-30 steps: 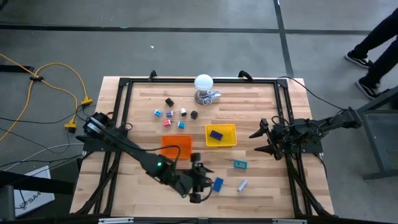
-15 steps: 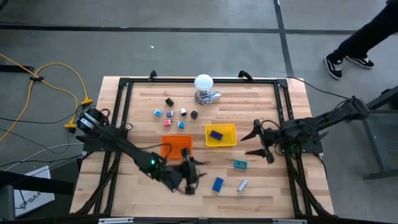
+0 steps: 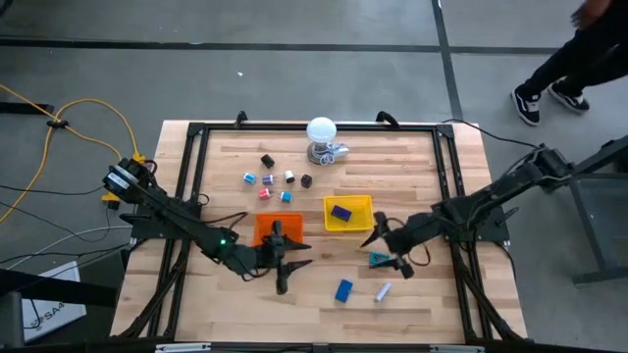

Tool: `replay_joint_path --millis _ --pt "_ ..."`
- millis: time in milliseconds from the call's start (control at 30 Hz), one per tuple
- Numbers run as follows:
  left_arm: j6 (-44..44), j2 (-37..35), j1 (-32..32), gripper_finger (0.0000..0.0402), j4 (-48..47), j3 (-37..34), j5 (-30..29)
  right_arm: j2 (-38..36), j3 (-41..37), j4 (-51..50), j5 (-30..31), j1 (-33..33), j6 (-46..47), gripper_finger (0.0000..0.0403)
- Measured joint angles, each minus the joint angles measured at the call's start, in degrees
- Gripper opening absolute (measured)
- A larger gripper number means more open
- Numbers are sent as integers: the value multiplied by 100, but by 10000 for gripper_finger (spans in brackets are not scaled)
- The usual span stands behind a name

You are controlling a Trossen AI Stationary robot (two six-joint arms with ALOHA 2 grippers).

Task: Pick & Place Office items
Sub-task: Put the light blue digital clock into the yellow bin

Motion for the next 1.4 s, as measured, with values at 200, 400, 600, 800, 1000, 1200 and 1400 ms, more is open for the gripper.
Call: replay_joint_path --millis 200,400,600,800,1000,1200,1400 --pt "-187 2 5 165 231 -257 -1 620 638 -1064 200 207 17 263" --pt "-175 2 3 165 234 -278 -35 884 877 -2124 806 391 1201 263" --pt "-175 2 3 165 230 -277 -34 1273 877 -2598 818 513 2367 263" --pt "-173 4 3 165 232 -277 -32 1703 877 -2622 833 602 2839 263" --pt "-173 4 3 165 230 -277 -30 1775 877 -2884 1074 608 3410 263" --pt "-157 7 3 165 211 -274 -30 1775 877 -3297 1314 645 3759 263" --pt "-157 9 3 165 189 -272 -30 1775 877 -3313 1315 649 3924 263"
